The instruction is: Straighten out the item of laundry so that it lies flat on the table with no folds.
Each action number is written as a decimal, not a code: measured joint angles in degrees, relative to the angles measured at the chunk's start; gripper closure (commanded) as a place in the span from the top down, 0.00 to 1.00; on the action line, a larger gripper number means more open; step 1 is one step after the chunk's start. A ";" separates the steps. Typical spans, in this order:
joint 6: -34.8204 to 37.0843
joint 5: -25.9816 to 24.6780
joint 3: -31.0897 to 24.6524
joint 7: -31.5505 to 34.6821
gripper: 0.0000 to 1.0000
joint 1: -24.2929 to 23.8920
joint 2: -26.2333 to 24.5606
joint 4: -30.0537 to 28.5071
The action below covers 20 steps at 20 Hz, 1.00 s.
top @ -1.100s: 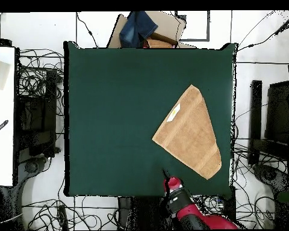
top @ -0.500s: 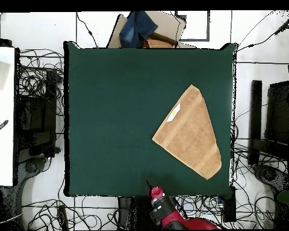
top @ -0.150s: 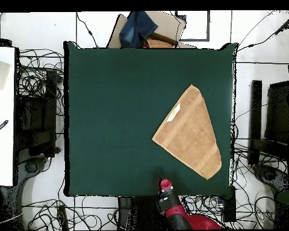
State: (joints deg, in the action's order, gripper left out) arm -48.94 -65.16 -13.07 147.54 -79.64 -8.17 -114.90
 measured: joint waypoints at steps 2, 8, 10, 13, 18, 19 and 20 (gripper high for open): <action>-6.97 0.91 1.68 0.00 0.00 2.81 -1.23 1.81; -19.19 0.85 5.20 0.00 0.00 9.74 -3.30 6.85; -24.55 0.93 7.00 0.01 0.00 12.45 -4.28 8.81; -30.35 2.21 9.02 0.02 0.00 15.68 -5.04 10.65; -39.14 6.09 13.22 0.04 0.00 21.72 -6.32 12.73; -40.33 6.70 13.91 0.04 0.00 22.69 -6.46 13.06; -41.21 7.14 14.42 0.04 0.00 23.42 -6.57 13.30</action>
State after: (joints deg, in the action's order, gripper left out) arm -90.15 -58.02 1.36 147.58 -56.22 -14.75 -101.60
